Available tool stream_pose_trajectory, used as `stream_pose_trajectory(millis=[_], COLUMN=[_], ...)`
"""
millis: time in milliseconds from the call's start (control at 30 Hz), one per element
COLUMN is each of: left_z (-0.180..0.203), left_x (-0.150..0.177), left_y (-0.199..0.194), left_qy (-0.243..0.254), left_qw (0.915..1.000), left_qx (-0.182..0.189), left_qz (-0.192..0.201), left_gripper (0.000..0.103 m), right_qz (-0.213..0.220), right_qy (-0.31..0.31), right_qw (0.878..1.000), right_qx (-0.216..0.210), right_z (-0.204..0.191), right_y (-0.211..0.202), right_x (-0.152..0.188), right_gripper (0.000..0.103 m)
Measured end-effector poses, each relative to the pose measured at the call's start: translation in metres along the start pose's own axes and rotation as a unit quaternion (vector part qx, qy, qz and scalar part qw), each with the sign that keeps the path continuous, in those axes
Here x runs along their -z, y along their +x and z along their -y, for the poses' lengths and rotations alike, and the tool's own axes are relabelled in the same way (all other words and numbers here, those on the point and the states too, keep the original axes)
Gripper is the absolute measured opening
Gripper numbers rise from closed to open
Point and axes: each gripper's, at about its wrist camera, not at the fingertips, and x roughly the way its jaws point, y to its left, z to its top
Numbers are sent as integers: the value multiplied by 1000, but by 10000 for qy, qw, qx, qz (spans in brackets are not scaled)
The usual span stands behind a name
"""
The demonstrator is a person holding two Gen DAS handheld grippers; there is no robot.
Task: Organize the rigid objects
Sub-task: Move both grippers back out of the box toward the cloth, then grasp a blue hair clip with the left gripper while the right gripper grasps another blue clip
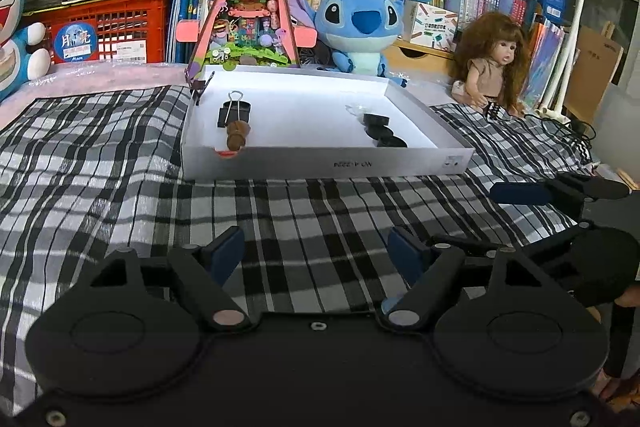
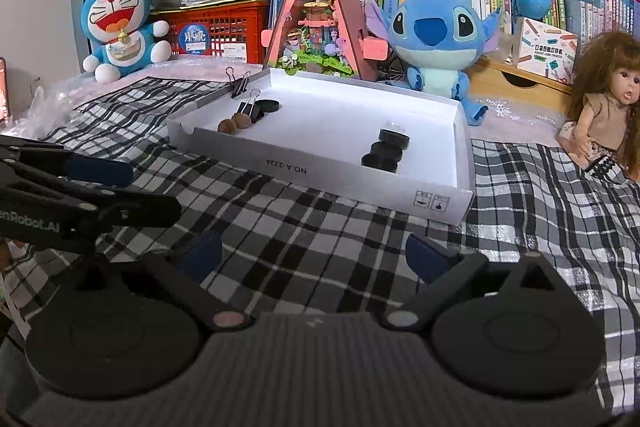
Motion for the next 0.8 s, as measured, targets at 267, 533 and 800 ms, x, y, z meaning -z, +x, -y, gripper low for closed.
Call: stream_pose_trajectory(millis=[267, 533, 800], left_z=[0, -4, 16], left_x=[17, 37, 55], left_y=[-13, -26, -33], left_qy=[17, -44, 260], left_qw=[10000, 9999, 9991], left_qx=[-55, 37, 284], left_qz=[14, -128, -158], left_gripper=[78, 78, 78], right_qz=[-20, -15, -22], right_qy=[-124, -247, -102], right_qw=[9999, 9997, 9998], right_qx=[48, 87, 147], right_z=[-3, -7, -2], right_y=[-13, -19, -21], right_x=[15, 24, 25], right_gripper=[103, 103, 103])
